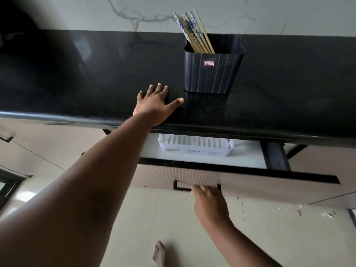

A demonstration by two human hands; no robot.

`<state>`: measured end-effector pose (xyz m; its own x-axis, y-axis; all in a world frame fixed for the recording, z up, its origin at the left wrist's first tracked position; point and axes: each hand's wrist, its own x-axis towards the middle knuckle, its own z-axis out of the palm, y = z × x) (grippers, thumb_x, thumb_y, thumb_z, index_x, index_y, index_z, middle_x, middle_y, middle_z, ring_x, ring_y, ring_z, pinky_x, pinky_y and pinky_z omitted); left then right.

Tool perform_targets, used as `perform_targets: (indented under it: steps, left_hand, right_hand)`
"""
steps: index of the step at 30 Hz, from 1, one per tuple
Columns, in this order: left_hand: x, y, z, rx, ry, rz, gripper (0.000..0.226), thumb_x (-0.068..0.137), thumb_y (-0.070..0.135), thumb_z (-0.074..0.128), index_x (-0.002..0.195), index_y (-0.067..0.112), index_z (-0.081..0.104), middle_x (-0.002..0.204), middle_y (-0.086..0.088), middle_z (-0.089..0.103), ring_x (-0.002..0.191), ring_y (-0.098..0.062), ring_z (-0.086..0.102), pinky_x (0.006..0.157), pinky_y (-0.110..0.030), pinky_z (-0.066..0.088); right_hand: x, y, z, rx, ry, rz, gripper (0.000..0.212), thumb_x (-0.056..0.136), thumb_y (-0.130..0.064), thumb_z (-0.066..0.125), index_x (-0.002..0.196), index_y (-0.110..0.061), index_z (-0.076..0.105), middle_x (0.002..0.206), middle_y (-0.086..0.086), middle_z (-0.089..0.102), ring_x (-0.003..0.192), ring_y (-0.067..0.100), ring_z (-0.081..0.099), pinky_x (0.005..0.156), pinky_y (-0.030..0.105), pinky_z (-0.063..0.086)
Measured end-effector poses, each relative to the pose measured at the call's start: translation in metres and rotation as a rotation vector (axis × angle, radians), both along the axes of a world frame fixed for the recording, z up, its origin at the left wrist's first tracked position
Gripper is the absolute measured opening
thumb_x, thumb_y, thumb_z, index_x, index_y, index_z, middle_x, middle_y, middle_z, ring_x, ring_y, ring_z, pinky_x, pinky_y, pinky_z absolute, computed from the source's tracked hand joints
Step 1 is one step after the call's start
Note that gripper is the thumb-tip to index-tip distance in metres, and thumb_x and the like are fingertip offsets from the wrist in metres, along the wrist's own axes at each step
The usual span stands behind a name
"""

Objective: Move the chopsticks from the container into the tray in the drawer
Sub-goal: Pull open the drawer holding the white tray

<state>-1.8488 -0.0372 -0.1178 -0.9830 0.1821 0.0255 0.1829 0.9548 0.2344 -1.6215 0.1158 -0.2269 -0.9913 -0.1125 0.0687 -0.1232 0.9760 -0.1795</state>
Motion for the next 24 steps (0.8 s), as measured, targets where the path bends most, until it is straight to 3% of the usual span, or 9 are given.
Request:
perform_targets:
  steps: [2, 7, 10, 12, 14, 17, 20, 22, 24]
  left_hand:
    - [0.001, 0.0, 0.001, 0.036, 0.012, -0.01, 0.087, 0.084, 0.078, 0.024, 0.152, 0.023, 0.022, 0.161, 0.001, 0.013, 0.149, -0.02, 0.002, 0.119, -0.046, 0.001]
    - [0.016, 0.001, 0.002, 0.067, 0.053, -0.081, 0.076, 0.091, 0.069, 0.021, 0.152, 0.024, 0.021, 0.161, 0.001, 0.013, 0.149, -0.018, 0.003, 0.12, -0.039, 0.004]
    - [0.036, -0.001, -0.002, -0.022, 0.063, -0.1, 0.076, 0.092, 0.067, 0.014, 0.153, 0.022, 0.015, 0.162, -0.001, 0.004, 0.149, -0.019, -0.002, 0.12, -0.037, 0.002]
    - [0.059, -0.006, -0.005, -0.045, 0.066, -0.154, 0.081, 0.089, 0.07, 0.009, 0.154, 0.021, 0.009, 0.162, -0.001, -0.006, 0.148, -0.02, -0.01, 0.12, -0.04, -0.003]
    - [0.086, -0.015, -0.008, -0.023, 0.033, -0.22, 0.085, 0.086, 0.074, 0.007, 0.153, 0.022, 0.0, 0.159, 0.0, -0.017, 0.145, -0.019, -0.021, 0.119, -0.041, -0.01]
    - [0.123, -0.028, -0.011, -0.028, -0.019, -0.201, 0.084, 0.084, 0.074, 0.004, 0.152, 0.025, -0.008, 0.157, 0.0, -0.024, 0.142, -0.019, -0.027, 0.117, -0.041, -0.015]
    - [0.163, -0.036, -0.022, -0.023, -0.122, -0.076, 0.086, 0.081, 0.076, -0.002, 0.15, 0.026, -0.012, 0.153, -0.003, -0.033, 0.139, -0.023, -0.032, 0.114, -0.041, -0.019]
    - [0.194, -0.042, -0.032, -0.059, -0.171, -0.034, 0.087, 0.081, 0.076, -0.004, 0.149, 0.023, -0.018, 0.151, -0.006, -0.036, 0.138, -0.024, -0.035, 0.115, -0.044, -0.02]
    - [0.215, -0.046, -0.038, -0.083, -0.191, -0.027, 0.093, 0.077, 0.08, -0.009, 0.147, 0.021, -0.022, 0.151, -0.006, -0.036, 0.137, -0.023, -0.036, 0.116, -0.044, -0.018]
  right_hand:
    - [0.025, -0.005, -0.008, 0.017, -0.075, 0.011, 0.022, 0.054, -0.008, 0.044, 0.053, -0.021, 0.062, 0.043, 0.001, 0.055, 0.039, 0.018, 0.056, 0.042, 0.021, 0.045]
    - [0.06, -0.011, -0.008, 0.045, -0.287, 0.011, 0.035, 0.032, -0.007, 0.086, 0.052, -0.022, 0.061, 0.044, -0.004, 0.057, 0.04, 0.014, 0.058, 0.044, 0.02, 0.046]
    - [0.06, -0.002, 0.029, -0.026, -0.373, 0.021, 0.012, 0.076, -0.019, 0.072, 0.088, -0.019, 0.071, 0.09, 0.0, 0.073, 0.085, 0.02, 0.07, 0.069, 0.026, 0.052]
    - [0.06, 0.008, 0.044, -0.108, -0.319, 0.028, 0.027, 0.096, -0.034, 0.044, 0.1, -0.02, 0.066, 0.109, -0.001, 0.071, 0.102, 0.023, 0.065, 0.078, 0.03, 0.049]
    - [0.06, 0.015, 0.072, -0.132, -0.123, 0.05, 0.042, 0.091, -0.051, 0.035, 0.082, -0.022, 0.064, 0.081, -0.005, 0.072, 0.077, 0.014, 0.068, 0.058, 0.025, 0.045]
    - [0.053, 0.036, 0.093, -0.156, 0.205, 0.008, 0.039, 0.086, -0.049, 0.044, 0.06, -0.021, 0.052, 0.051, -0.007, 0.057, 0.045, 0.01, 0.054, 0.041, 0.021, 0.029]
    - [0.039, 0.06, 0.1, -0.043, 0.036, -0.043, 0.049, 0.092, -0.056, 0.029, 0.088, -0.026, 0.067, 0.086, -0.01, 0.07, 0.083, 0.015, 0.066, 0.064, 0.03, 0.049]
    - [0.039, 0.07, 0.091, 0.061, -0.212, -0.151, 0.069, 0.091, -0.066, 0.011, 0.123, -0.027, 0.058, 0.128, -0.007, 0.061, 0.126, 0.022, 0.05, 0.097, 0.036, 0.043]
    - [0.046, 0.072, 0.079, 0.001, -0.366, -0.233, 0.088, 0.082, -0.071, -0.008, 0.141, -0.028, 0.041, 0.151, -0.005, 0.041, 0.144, 0.023, 0.027, 0.112, 0.036, 0.03]
